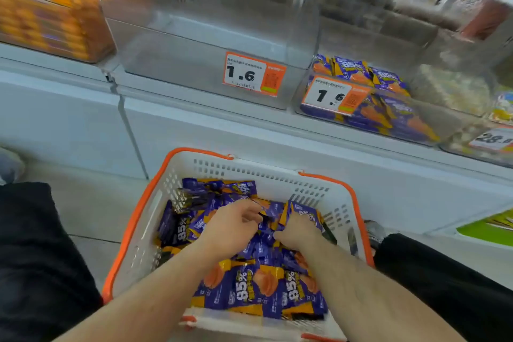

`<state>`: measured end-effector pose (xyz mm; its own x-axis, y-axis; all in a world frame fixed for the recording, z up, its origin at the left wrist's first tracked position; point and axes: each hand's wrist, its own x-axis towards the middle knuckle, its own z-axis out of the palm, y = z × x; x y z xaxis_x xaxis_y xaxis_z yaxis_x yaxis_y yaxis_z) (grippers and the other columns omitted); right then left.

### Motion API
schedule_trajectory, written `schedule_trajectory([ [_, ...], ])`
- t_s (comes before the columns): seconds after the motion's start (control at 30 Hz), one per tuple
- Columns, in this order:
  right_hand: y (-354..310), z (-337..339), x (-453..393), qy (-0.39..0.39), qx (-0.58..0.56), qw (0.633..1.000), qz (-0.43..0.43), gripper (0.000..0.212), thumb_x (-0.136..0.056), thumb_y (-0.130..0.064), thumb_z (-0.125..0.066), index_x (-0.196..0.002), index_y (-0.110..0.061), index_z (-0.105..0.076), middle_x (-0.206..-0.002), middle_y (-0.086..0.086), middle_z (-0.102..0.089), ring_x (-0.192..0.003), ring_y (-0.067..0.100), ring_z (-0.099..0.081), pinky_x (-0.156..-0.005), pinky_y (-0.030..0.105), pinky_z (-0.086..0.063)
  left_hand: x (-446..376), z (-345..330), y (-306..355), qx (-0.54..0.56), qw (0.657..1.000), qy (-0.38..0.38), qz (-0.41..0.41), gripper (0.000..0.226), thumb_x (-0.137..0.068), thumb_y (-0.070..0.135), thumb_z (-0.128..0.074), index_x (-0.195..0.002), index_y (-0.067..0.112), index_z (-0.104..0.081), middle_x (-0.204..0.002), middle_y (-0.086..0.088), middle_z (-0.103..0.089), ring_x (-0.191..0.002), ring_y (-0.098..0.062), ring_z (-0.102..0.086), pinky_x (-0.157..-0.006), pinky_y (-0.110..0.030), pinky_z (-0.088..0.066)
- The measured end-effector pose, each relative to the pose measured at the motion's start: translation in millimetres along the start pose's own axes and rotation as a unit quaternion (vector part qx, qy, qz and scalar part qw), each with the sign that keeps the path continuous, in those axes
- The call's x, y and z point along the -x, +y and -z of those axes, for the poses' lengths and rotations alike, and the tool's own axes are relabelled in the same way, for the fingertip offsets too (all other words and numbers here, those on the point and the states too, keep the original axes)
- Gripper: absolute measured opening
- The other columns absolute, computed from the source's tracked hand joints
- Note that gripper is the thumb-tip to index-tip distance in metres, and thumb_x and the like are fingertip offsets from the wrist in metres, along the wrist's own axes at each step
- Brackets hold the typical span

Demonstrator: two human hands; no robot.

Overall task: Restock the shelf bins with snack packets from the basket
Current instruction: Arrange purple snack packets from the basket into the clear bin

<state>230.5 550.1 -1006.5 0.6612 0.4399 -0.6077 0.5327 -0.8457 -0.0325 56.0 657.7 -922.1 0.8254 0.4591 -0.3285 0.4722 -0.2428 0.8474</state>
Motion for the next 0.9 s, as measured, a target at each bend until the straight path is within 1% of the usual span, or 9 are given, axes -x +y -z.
schedule_trajectory([
  [0.07,10.5,-18.3,-2.6,0.018,-0.028,0.996,-0.077,0.093,-0.084,-0.067,-0.056,-0.147,-0.003,-0.033,-0.155,0.019,-0.029,-0.136,0.033,-0.040,-0.106,0.041,-0.041,5.5,-0.7,-4.7,0.004,1.000,-0.007,0.011,0.030,-0.097,0.011,-0.049,-0.119,0.031,-0.053,-0.109,0.015,-0.062,-0.107,-0.006,-0.058,-0.085,-0.023,-0.047],
  [0.1,13.5,-22.9,-1.1,0.031,-0.065,0.993,-0.099,0.106,-0.085,-0.068,-0.055,-0.155,-0.003,-0.009,-0.163,0.017,-0.009,-0.146,0.033,-0.025,-0.114,0.041,-0.032,7.8,-1.0,-6.9,0.003,1.000,-0.011,0.015,0.031,-0.097,0.012,-0.049,-0.122,0.029,-0.054,-0.110,0.014,-0.062,-0.106,-0.006,-0.058,-0.085,-0.022,-0.047],
  [0.17,15.0,-28.3,-0.8,0.038,-0.120,0.985,-0.116,0.111,-0.087,-0.067,-0.054,-0.155,-0.005,0.007,-0.164,0.013,0.002,-0.150,0.032,-0.011,-0.119,0.044,-0.023,10.5,-2.0,-9.9,-0.005,1.000,-0.018,0.019,0.032,-0.098,0.014,-0.049,-0.127,0.027,-0.053,-0.110,0.015,-0.062,-0.103,-0.004,-0.057,-0.077,-0.016,-0.044],
  [0.27,9.1,-36.7,0.5,0.042,-0.149,0.980,-0.126,0.104,-0.086,-0.063,-0.060,-0.155,-0.008,-0.006,-0.161,0.014,-0.020,-0.146,0.033,-0.025,-0.114,0.046,-0.033,10.8,-2.5,-10.7,-0.009,0.999,-0.019,0.029,0.033,-0.098,0.015,-0.048,-0.128,0.028,-0.053,-0.108,0.017,-0.062,-0.098,0.000,-0.058,-0.066,-0.013,-0.042],
  [0.37,3.3,-42.2,10.6,0.091,-0.081,0.985,-0.122,0.077,-0.087,-0.052,-0.064,-0.145,-0.013,-0.032,-0.130,0.008,-0.059,-0.118,0.030,-0.058,-0.104,0.044,-0.044,9.6,-4.5,-9.8,0.003,0.999,-0.013,0.042,0.032,-0.097,0.014,-0.048,-0.127,0.027,-0.054,-0.106,0.018,-0.063,-0.094,0.000,-0.061,-0.065,-0.015,-0.049],
  [0.5,-0.6,-41.9,19.7,0.104,-0.036,0.988,-0.111,0.044,-0.092,-0.049,-0.057,-0.123,-0.019,-0.053,-0.105,0.000,-0.061,-0.103,0.025,-0.061,-0.102,0.043,-0.044,11.1,-9.9,-10.4,0.019,0.998,-0.010,0.062,0.029,-0.098,0.013,-0.049,-0.124,0.025,-0.055,-0.107,0.015,-0.065,-0.092,-0.008,-0.065,-0.069,-0.023,-0.054],
  [0.57,-0.9,-42.0,21.3,0.139,-0.073,0.976,-0.152,0.064,-0.084,-0.063,-0.059,-0.128,-0.017,-0.052,-0.124,0.008,-0.053,-0.114,0.028,-0.055,-0.098,0.041,-0.047,12.8,-10.5,-12.5,0.021,0.997,-0.008,0.068,0.029,-0.097,0.012,-0.049,-0.123,0.025,-0.056,-0.108,0.014,-0.066,-0.092,-0.007,-0.065,-0.068,-0.021,-0.054],
  [0.67,3.0,-44.4,13.0,0.116,-0.189,0.947,-0.232,0.108,-0.068,-0.078,-0.065,-0.145,-0.015,-0.024,-0.145,0.019,-0.031,-0.129,0.039,-0.041,-0.105,0.051,-0.036,15.2,-7.9,-16.7,0.020,0.997,-0.002,0.077,0.029,-0.096,0.013,-0.050,-0.122,0.025,-0.056,-0.108,0.014,-0.066,-0.093,-0.002,-0.062,-0.066,-0.015,-0.048],
  [0.9,1.6,-31.3,10.3,0.060,-0.220,0.940,-0.254,0.112,-0.066,-0.064,-0.076,-0.147,-0.018,-0.014,-0.147,0.022,-0.029,-0.133,0.040,-0.034,-0.105,0.050,-0.033,7.9,-6.6,-19.9,0.004,0.996,-0.013,0.088,0.027,-0.097,0.016,-0.049,-0.120,0.028,-0.055,-0.109,0.014,-0.066,-0.092,-0.001,-0.061,-0.068,-0.015,-0.047],
])
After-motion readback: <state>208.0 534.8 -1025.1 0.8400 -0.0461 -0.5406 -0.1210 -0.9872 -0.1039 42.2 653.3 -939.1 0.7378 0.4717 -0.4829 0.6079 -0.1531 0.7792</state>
